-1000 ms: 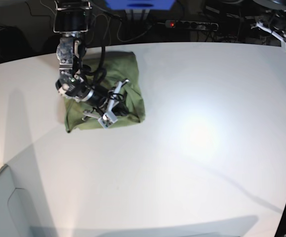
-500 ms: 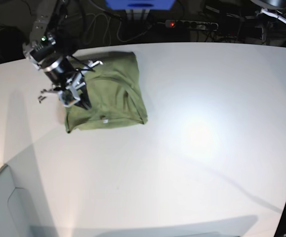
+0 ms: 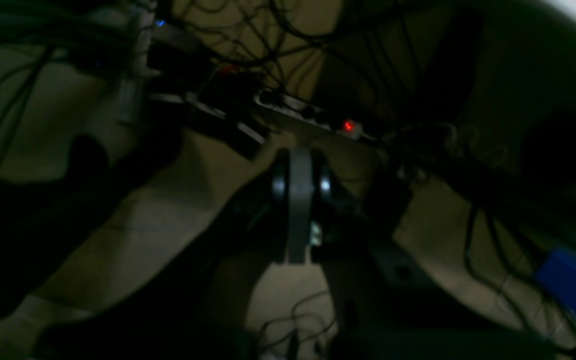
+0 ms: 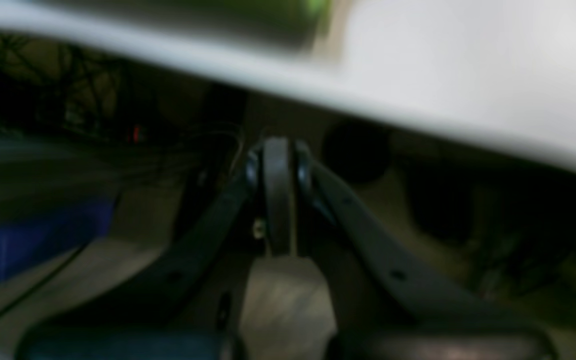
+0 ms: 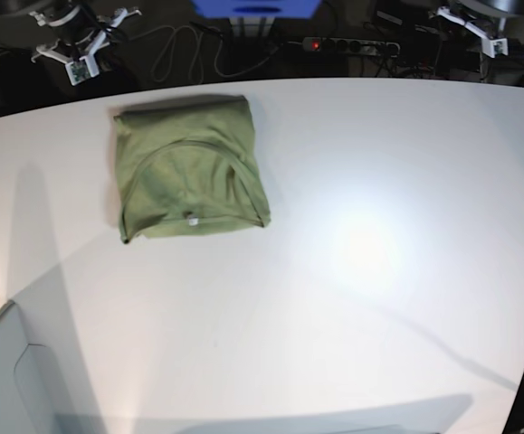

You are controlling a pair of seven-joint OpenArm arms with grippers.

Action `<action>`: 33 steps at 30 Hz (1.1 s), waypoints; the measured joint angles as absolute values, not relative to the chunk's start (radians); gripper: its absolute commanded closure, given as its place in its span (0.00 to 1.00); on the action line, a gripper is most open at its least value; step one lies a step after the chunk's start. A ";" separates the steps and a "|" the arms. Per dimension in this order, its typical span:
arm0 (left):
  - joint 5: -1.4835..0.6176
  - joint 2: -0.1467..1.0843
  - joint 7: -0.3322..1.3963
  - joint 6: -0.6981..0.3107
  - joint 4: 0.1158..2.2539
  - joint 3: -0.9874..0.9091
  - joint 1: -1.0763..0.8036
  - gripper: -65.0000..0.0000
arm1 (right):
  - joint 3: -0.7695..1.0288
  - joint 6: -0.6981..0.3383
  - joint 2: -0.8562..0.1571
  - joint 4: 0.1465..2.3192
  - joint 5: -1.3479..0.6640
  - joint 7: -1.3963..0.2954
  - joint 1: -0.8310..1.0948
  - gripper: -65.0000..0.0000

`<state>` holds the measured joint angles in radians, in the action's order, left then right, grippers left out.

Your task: Fold the T-shirt properly

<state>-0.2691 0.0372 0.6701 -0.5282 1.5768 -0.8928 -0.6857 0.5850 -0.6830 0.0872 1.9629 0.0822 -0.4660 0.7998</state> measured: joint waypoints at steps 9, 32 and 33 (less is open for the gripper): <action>-0.129 0.125 0.245 -0.519 0.963 -0.459 -0.550 1.00 | 0.583 -0.683 -0.015 1.460 0.081 -0.437 0.704 1.00; -0.138 0.135 -0.058 -0.424 0.341 -0.104 -0.287 1.00 | -0.082 0.229 -0.105 0.392 0.070 0.326 0.407 1.00; -0.136 0.136 -0.060 -0.369 0.342 -0.080 -0.285 1.00 | -0.134 0.305 -0.084 0.341 0.078 0.370 0.387 1.00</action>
